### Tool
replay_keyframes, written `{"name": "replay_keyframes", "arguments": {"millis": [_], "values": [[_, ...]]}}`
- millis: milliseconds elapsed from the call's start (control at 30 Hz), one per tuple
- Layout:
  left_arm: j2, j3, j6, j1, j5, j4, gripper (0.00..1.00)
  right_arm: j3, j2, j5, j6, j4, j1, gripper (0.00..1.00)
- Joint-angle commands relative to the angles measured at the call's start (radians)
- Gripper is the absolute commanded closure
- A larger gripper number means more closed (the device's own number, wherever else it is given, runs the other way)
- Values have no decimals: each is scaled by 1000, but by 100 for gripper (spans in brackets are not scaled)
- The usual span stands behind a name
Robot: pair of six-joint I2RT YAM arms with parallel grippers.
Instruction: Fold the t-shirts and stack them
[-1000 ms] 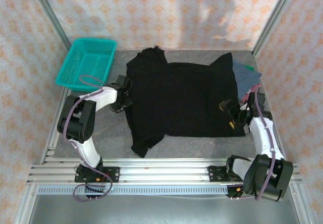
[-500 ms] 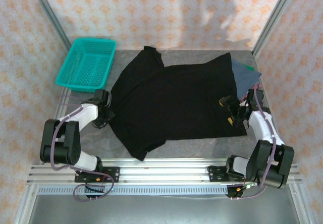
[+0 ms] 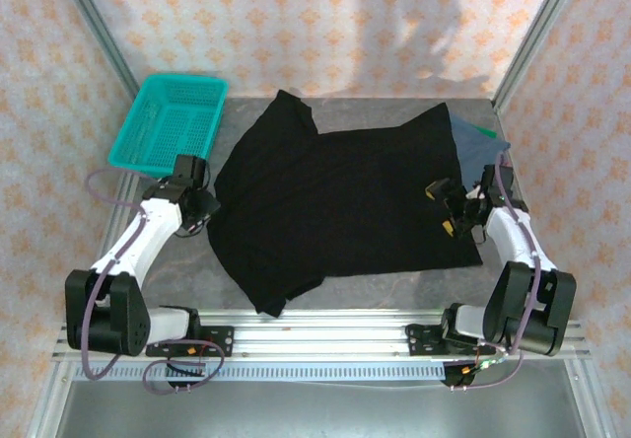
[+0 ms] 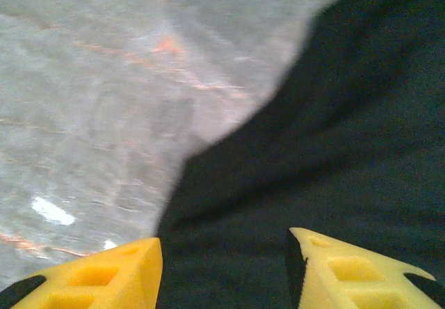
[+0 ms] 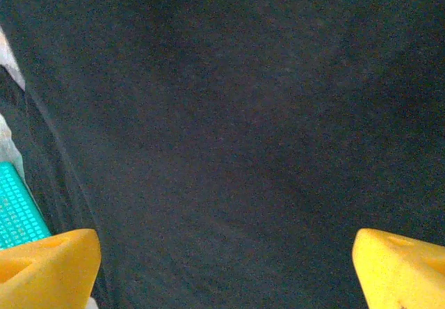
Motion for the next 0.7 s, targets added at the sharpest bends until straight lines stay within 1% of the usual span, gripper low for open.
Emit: {"name": "replay_keyframes", "arguments": {"millis": [0, 33, 100, 167, 200, 300, 467, 567, 667], "values": [[63, -12, -62, -91, 46, -12, 55, 31, 27, 48, -25, -22, 34, 6], [105, -16, -86, -117, 71, 22, 60, 27, 42, 47, -17, -6, 44, 6], [177, -19, -112, -159, 85, 71, 68, 31, 68, 64, -10, 10, 59, 7], [249, -26, -126, -171, 88, 123, 71, 40, 89, 68, -9, 23, 69, 7], [291, -20, -124, -171, 85, 141, 72, 45, 97, 71, -8, 25, 74, 7], [409, 51, -70, -169, 36, 125, 73, 56, 109, 90, -14, 13, 74, 7], [594, 185, 1, -109, -4, 109, 74, 62, 111, 108, -30, -13, 76, 7], [704, 326, 62, -101, -15, 72, 74, 69, 113, 125, -35, -23, 75, 7], [806, 505, 103, -96, -48, -7, 74, 97, 125, 154, -58, -53, 75, 7]]}}
